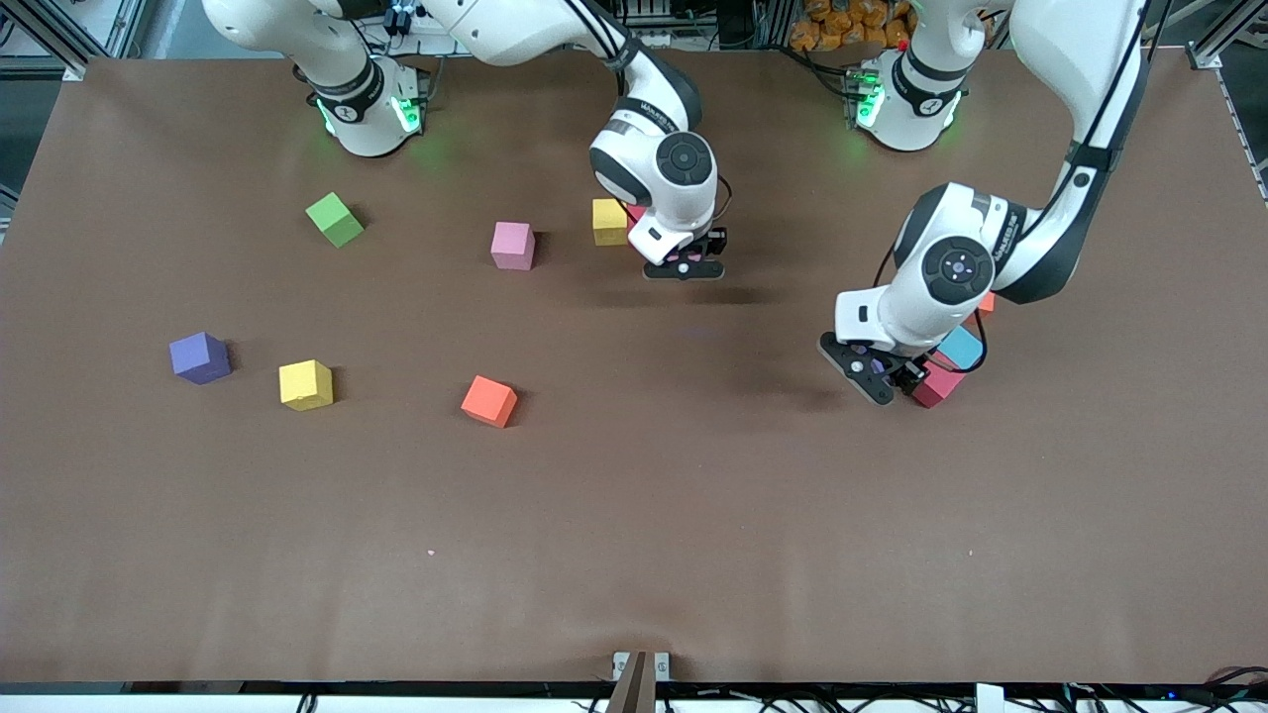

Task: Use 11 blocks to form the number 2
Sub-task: 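Place pink at row with the right gripper while the left gripper lifts purple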

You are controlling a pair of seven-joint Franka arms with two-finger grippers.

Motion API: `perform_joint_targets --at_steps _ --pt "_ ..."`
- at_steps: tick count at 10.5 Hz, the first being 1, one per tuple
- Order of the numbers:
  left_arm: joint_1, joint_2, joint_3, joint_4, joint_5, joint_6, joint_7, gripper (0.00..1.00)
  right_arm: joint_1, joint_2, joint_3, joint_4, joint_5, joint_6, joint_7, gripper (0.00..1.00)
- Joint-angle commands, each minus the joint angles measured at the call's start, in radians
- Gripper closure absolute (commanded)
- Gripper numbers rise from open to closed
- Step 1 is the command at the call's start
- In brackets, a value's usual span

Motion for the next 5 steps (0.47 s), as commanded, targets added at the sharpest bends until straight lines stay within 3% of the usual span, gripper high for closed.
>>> perform_joint_targets --at_steps 1,5 --pt "0.045 -0.004 -0.01 -0.049 0.033 0.041 0.022 0.0 0.015 0.025 -0.008 0.025 -0.001 0.001 0.022 0.91" --pt "0.089 -0.009 -0.014 -0.11 0.033 0.099 0.008 0.0 0.015 0.025 -0.008 0.022 0.0 -0.002 0.023 0.88"
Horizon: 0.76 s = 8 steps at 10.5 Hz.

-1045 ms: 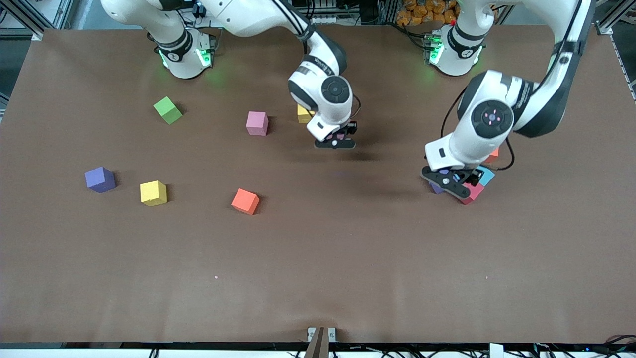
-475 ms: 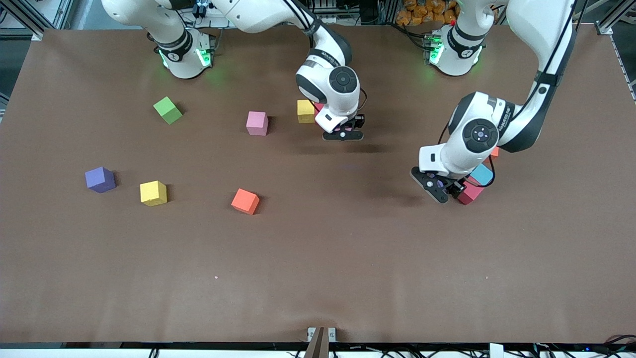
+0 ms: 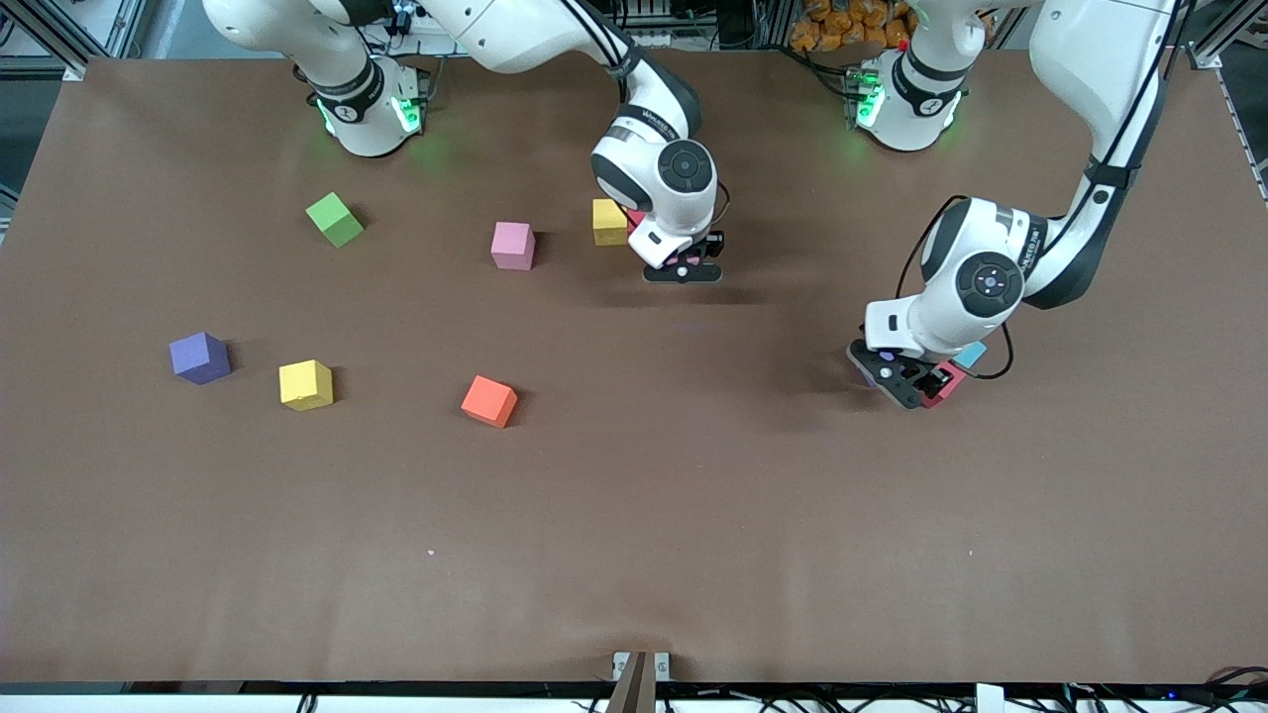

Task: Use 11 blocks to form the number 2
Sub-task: 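Place pink at row with the right gripper while the left gripper lifts purple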

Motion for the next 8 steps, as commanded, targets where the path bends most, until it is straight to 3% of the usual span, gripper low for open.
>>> perform_joint_targets --at_steps 1,2,5,8 --pt "0.009 -0.019 -0.013 -0.039 0.018 0.021 -0.002 0.0 0.012 0.013 -0.009 0.021 -0.004 -0.006 0.033 0.64" --pt "0.007 -0.019 -0.013 -0.045 0.017 0.025 -0.004 0.0 0.022 0.013 -0.011 0.021 -0.009 -0.006 0.033 0.01" --pt "0.007 -0.029 -0.013 -0.074 0.02 0.028 -0.001 0.0 0.026 -0.005 -0.02 0.024 -0.023 -0.009 0.035 0.0" --pt "0.007 -0.017 -0.011 -0.106 0.024 0.097 0.001 0.0 0.0 -0.102 -0.03 0.016 -0.021 -0.023 0.044 0.0"
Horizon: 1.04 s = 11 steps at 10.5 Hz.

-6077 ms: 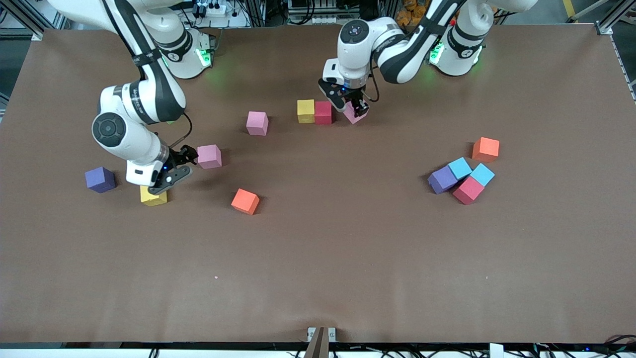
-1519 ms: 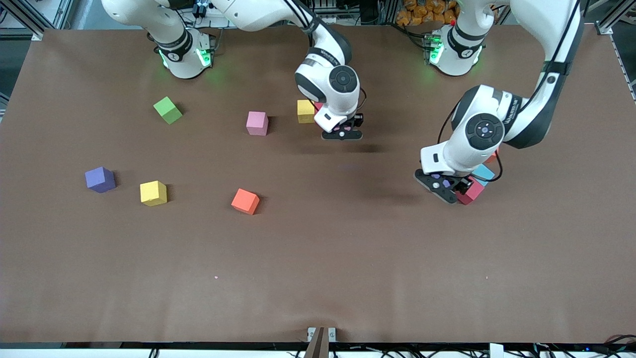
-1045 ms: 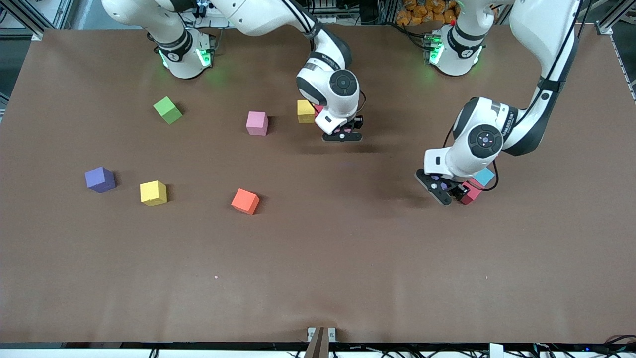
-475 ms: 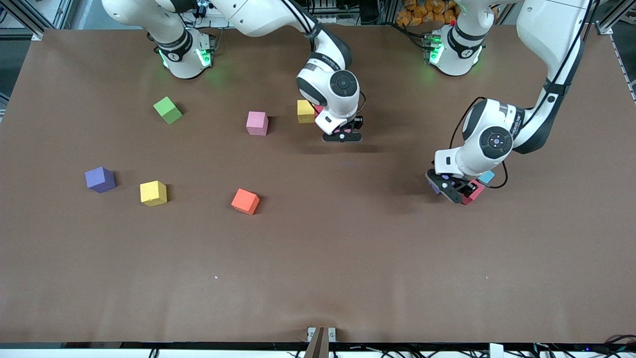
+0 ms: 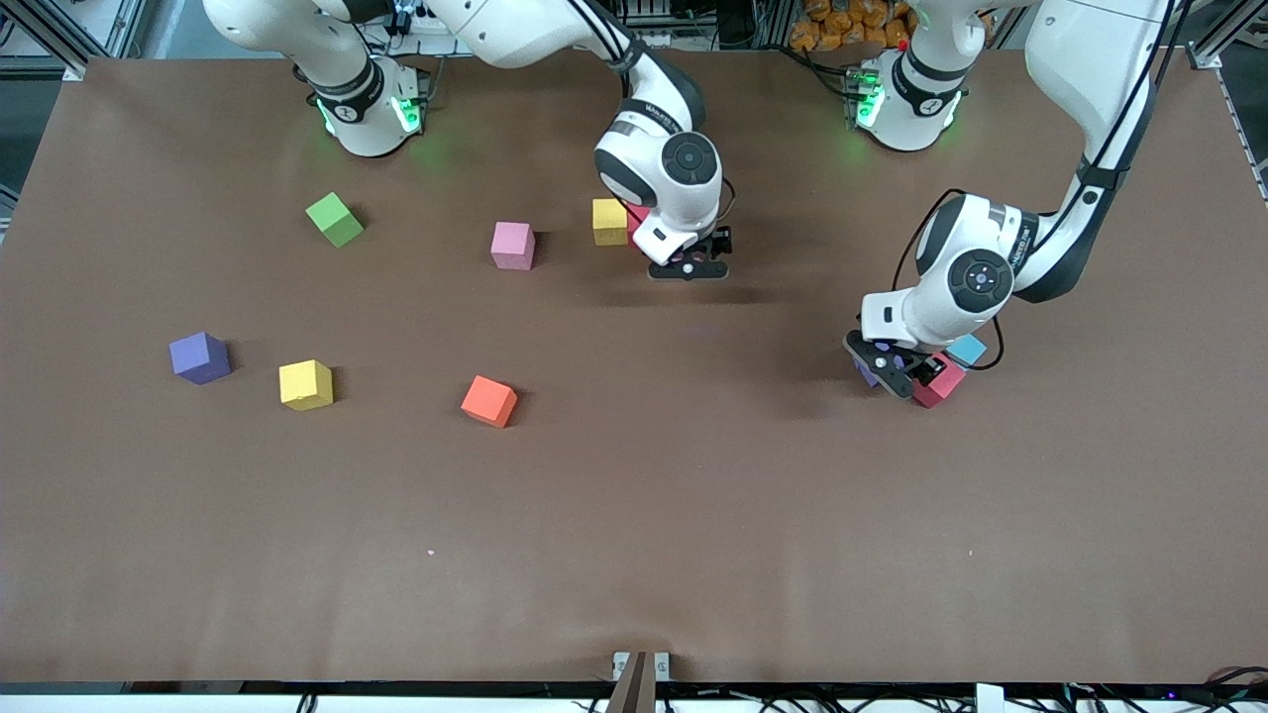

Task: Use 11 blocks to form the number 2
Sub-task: 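Place pink at row with the right gripper while the left gripper lifts purple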

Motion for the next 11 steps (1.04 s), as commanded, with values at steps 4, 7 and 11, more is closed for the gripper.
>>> perform_joint_targets --at_steps 4,7,11 --pt "0.01 0.017 -0.004 -0.051 0.115 0.106 -0.001 0.5 -0.145 -0.168 -0.086 -0.025 -0.013 -0.139 -0.014 0.0" --pt "0.004 0.007 -0.008 -0.02 0.117 0.103 0.001 0.86 -0.326 -0.183 -0.088 -0.027 -0.016 -0.222 -0.201 0.0" --pt "-0.011 -0.012 -0.124 0.116 0.108 -0.061 -0.167 0.96 -0.492 -0.18 -0.088 -0.089 -0.067 -0.208 -0.41 0.0"
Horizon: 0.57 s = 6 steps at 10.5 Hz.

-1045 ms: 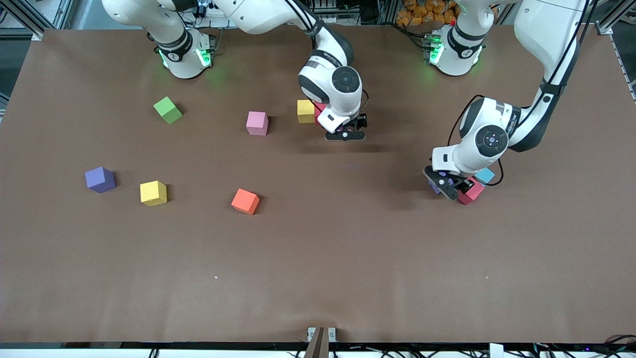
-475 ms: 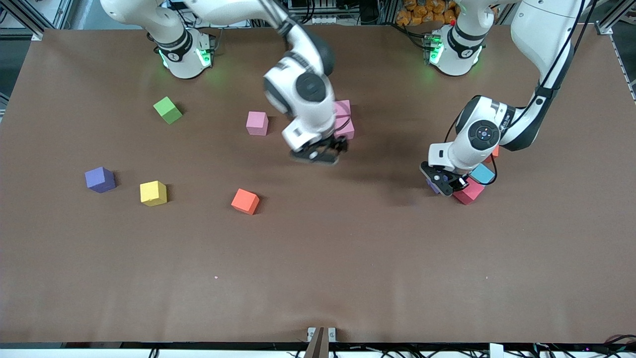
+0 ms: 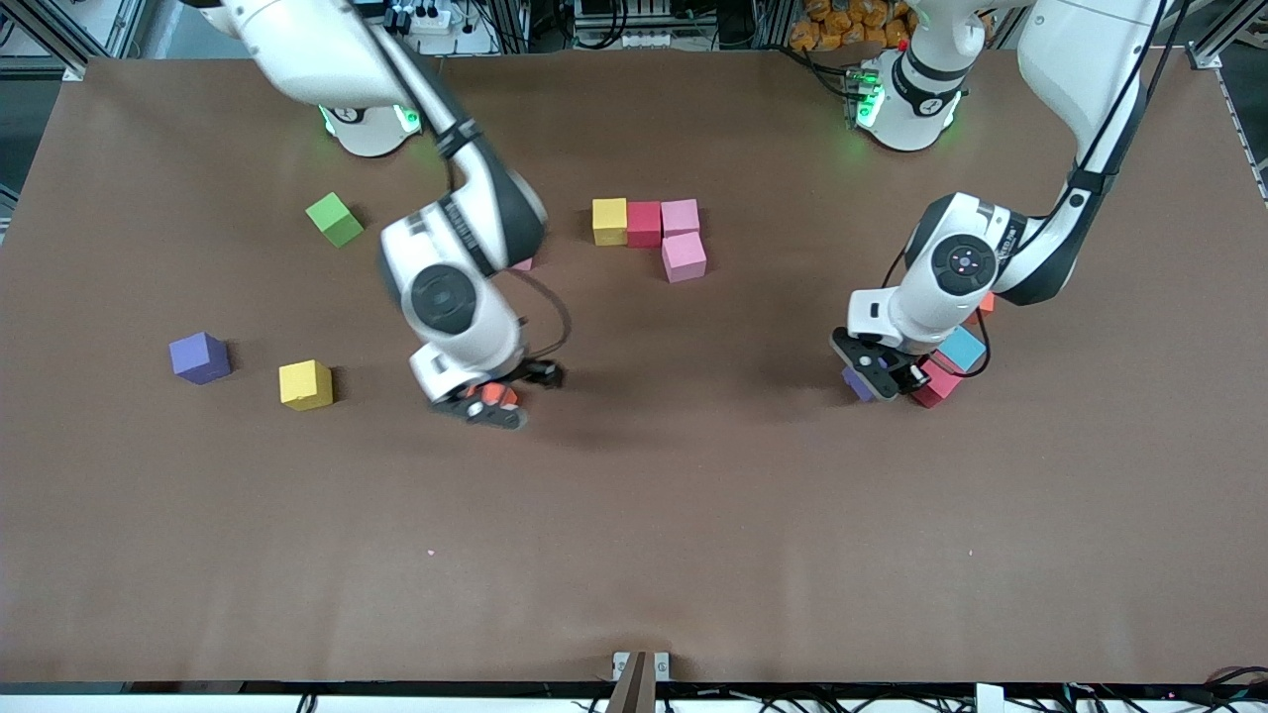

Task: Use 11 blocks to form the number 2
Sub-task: 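Grasp the orange block with the right gripper while the left gripper carries purple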

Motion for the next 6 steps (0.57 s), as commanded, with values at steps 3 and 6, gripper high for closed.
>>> perform_joint_targets --at_steps 3,6 --pt "-0.122 0.013 -0.09 0.175 0.009 -0.207 -0.399 0.95 -0.059 -0.001 0.019 -0.116 -0.024 0.146 -0.102 0.0" --pt "-0.222 0.107 -0.09 0.265 0.009 -0.207 -0.689 0.93 -0.048 0.018 0.019 -0.161 -0.024 0.234 -0.104 0.0"
